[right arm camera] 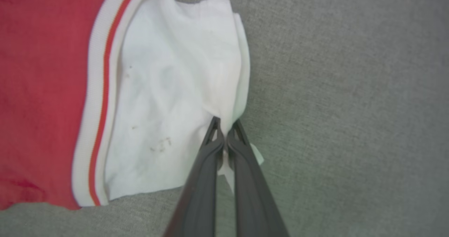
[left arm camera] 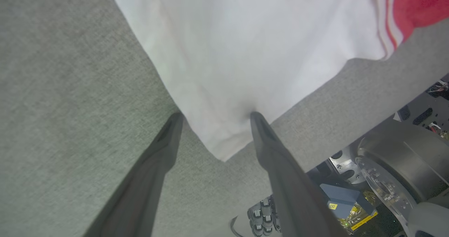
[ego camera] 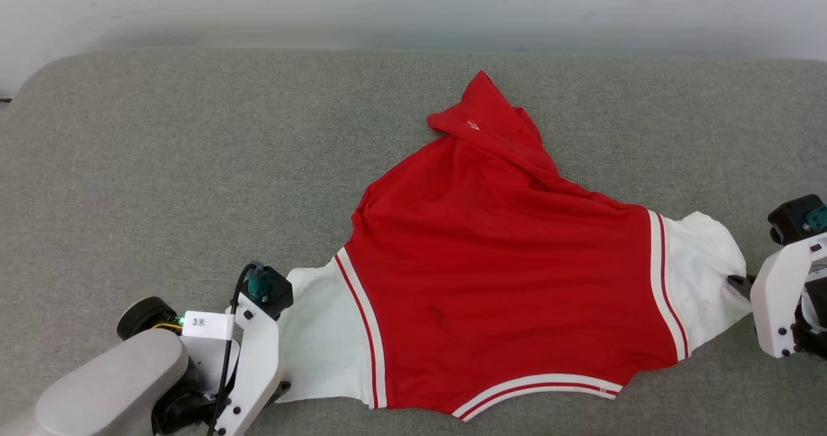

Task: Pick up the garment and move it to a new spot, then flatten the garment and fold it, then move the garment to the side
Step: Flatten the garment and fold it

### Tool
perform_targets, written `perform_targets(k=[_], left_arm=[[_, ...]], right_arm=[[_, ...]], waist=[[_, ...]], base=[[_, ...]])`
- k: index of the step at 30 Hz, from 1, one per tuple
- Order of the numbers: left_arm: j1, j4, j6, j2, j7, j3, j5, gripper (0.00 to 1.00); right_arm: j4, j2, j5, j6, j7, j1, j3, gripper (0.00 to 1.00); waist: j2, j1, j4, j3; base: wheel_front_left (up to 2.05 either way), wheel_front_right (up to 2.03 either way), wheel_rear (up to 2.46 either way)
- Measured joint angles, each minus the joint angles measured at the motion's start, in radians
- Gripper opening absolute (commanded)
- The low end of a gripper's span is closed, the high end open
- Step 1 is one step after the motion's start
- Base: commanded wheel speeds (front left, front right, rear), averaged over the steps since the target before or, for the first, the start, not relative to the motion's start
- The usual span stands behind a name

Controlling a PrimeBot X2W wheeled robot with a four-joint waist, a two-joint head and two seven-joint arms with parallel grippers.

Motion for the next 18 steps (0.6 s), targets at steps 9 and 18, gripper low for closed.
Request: perform_targets(k=[9, 18], left_arm=[[0.011, 0.056, -0.017, -0.016, 0.01, -0.023, -0.012, 1.0], [0.007, 0.092, -0.036, -0.037, -0.02, -0.034, -0.019, 0.0]], right_arm=[[0.009, 0.005, 0.016, 0.0, -0.017, -0.023, 0.032, 0.0], [0.006, 0.005, 0.023, 0.0, -0.045, -0.042, 0.06, 0.0]], waist=[[0.0, -0.0001, -0.009, 0.02], [0.0, -0.0002, -0.008, 0.005]], base=[[0.0, 0.0, 0.0], [0.0, 0.0, 0.0]])
